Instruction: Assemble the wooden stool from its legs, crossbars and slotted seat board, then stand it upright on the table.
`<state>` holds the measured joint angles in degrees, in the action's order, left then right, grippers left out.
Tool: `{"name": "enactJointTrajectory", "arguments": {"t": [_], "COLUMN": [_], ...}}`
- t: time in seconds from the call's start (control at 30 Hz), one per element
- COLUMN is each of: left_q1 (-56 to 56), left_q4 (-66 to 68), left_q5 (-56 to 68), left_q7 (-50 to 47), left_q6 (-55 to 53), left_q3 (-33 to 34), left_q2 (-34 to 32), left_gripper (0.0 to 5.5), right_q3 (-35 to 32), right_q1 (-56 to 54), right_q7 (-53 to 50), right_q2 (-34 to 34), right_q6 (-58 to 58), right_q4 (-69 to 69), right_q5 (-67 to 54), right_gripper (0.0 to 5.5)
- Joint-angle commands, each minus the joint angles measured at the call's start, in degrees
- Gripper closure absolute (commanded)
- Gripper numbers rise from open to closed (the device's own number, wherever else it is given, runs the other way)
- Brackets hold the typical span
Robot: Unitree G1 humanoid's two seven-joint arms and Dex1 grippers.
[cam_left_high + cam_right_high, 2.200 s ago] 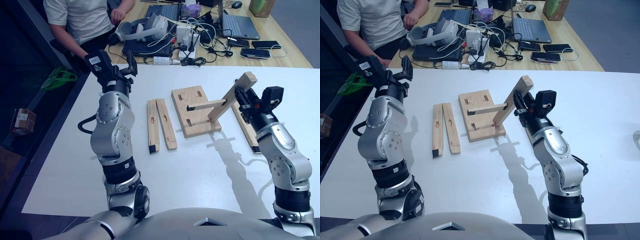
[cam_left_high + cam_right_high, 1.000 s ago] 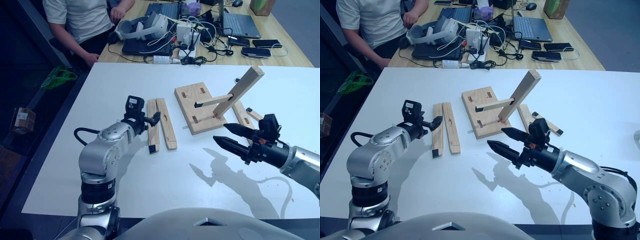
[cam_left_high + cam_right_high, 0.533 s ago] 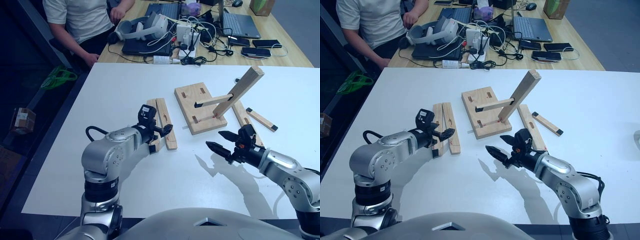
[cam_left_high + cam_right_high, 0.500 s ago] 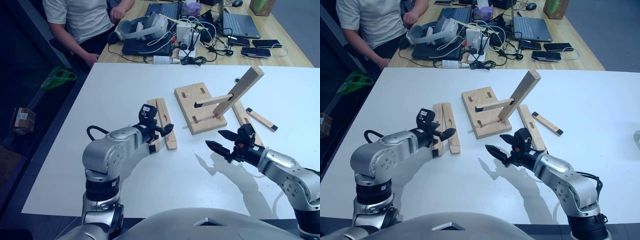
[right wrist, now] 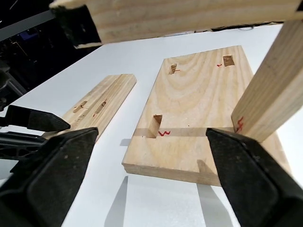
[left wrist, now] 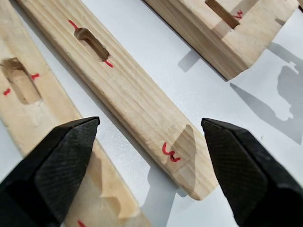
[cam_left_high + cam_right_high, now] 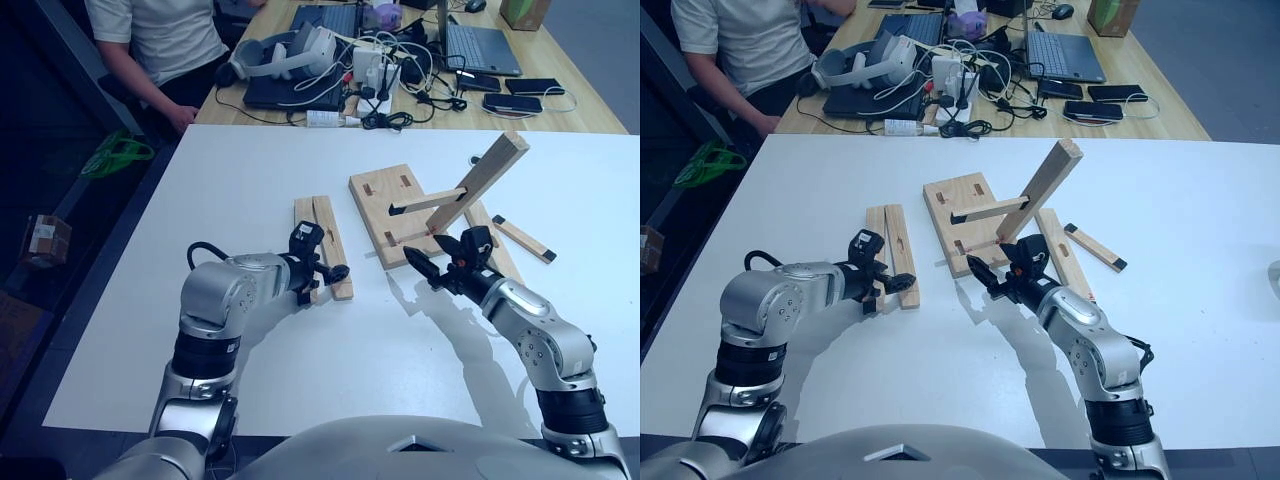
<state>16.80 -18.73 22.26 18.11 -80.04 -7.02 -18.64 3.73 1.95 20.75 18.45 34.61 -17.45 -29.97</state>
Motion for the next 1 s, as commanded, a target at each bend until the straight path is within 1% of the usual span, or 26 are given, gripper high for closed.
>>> {"name": "enactJointTrajectory", "arguments": {"t": [0.03,0.17,0.3,0.53,0.7,0.83,1.0], "left_q1": [1.0,0.7,0.1,0.1,0.2,1.5,2.1], "left_q4": [1.3,2.1,2.4,2.7,2.2,2.2,2.1], "left_q5": [-0.6,-0.8,-1.1,-1.1,-0.8,-0.8,-0.8], "left_q7": [0.4,0.8,1.1,1.4,1.1,0.2,-1.2], "left_q6": [0.2,0.7,1.2,1.8,1.3,0.4,-0.6], "left_q3": [-1.9,-3.2,-3.8,-4.2,-3.5,-1.8,0.9], "left_q2": [-1.4,-2.6,-3.8,-5.3,-4.8,-3.6,-1.7], "left_gripper": [1.51,1.51,1.51,1.51,1.51,1.51,1.51], "right_q3": [-1.9,-1.5,-1.8,-2.8,-3.9,-3.3,-3.0], "right_q1": [-1.5,-2.4,-3.3,-7.5,-8.5,-8.0,-7.1], "right_q7": [1.2,1.7,1.4,-1.2,-1.1,1.1,1.9], "right_q2": [1.3,4.2,5.2,1.8,-0.8,-2.1,-2.6], "right_q6": [0.7,2.4,3.8,2.4,3.7,8.4,10.8], "right_q4": [1.5,3.8,6.5,13.0,15.2,13.4,10.7], "right_q5": [0.6,3.5,5.5,8.4,7.4,4.4,3.7], "right_gripper": [1.23,1.23,1.23,1.23,1.23,1.23,1.23]}}
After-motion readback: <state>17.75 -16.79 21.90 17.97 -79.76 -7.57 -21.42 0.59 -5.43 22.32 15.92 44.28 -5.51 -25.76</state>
